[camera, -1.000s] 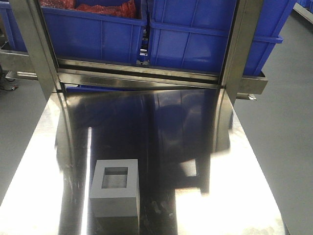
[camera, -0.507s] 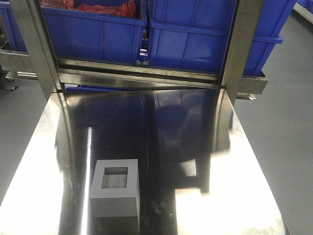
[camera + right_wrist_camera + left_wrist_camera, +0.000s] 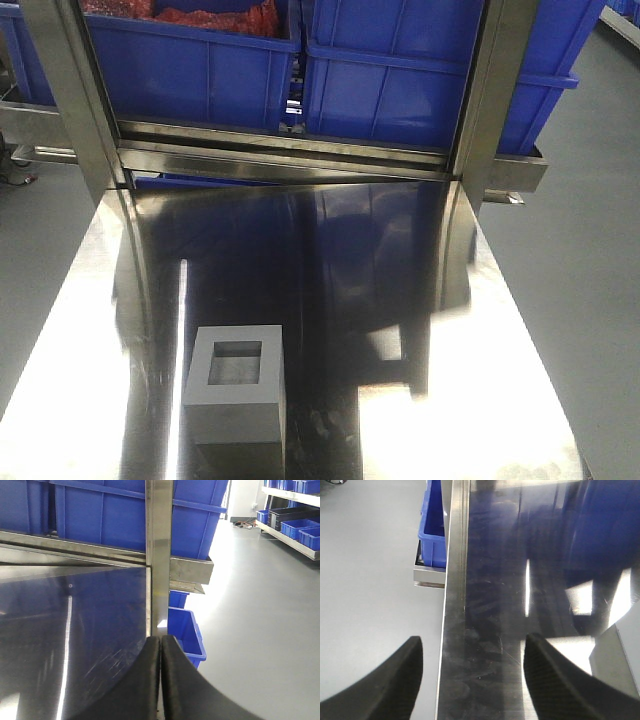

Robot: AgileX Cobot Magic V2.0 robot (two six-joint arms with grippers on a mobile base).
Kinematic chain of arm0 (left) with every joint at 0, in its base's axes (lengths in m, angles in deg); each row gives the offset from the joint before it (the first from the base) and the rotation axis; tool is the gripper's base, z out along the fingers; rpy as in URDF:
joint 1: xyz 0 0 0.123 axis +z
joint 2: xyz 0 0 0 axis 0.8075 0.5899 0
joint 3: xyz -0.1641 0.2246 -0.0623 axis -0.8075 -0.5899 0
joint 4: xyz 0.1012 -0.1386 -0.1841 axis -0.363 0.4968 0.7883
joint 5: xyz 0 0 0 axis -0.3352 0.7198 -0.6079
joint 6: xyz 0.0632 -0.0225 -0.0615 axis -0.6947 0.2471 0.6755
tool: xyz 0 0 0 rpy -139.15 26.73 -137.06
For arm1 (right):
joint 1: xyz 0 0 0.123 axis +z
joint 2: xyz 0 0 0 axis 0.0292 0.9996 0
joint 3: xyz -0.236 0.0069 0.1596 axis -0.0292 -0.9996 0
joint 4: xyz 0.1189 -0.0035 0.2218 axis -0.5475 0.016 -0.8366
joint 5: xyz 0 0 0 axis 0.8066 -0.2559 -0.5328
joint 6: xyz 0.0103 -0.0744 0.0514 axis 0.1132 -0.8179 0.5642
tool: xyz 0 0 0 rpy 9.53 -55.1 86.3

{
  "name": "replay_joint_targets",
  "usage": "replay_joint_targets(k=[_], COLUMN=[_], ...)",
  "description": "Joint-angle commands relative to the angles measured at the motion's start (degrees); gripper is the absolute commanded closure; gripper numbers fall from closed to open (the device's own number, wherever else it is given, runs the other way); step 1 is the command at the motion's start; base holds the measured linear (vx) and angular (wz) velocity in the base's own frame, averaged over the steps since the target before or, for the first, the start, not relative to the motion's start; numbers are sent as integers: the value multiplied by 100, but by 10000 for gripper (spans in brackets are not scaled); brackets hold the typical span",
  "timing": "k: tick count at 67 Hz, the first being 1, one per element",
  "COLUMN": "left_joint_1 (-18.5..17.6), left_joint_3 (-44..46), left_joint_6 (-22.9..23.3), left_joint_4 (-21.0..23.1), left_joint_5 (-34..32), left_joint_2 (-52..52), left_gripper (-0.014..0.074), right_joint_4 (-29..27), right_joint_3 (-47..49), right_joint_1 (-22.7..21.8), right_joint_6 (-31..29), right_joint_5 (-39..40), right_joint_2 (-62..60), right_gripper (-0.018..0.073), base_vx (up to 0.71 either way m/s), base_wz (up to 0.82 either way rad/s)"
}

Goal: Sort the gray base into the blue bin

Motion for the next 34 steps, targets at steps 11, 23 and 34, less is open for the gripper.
replay_joint_targets(k=[11,23,34], left_joint_1=[-37,-37,-37], left_joint_3=[326,823,1239], left_joint_6=[425,-843,-2801], left_joint_4=[1091,2909,4977], left_joint_5=[-655,-199,655], left_joint_2=[58,416,1071], left_gripper=[165,165,165], right_joint_4=[49,49,49], right_joint_3=[-32,-32,-32], right_joint_1=[-30,-30,-30], right_joint_6=[-38,-38,-38], right_joint_5=[415,415,415], right_joint_2=[-49,-49,-49], right_gripper=[564,564,564], base_vx=[0,0,0], base_wz=[0,0,0])
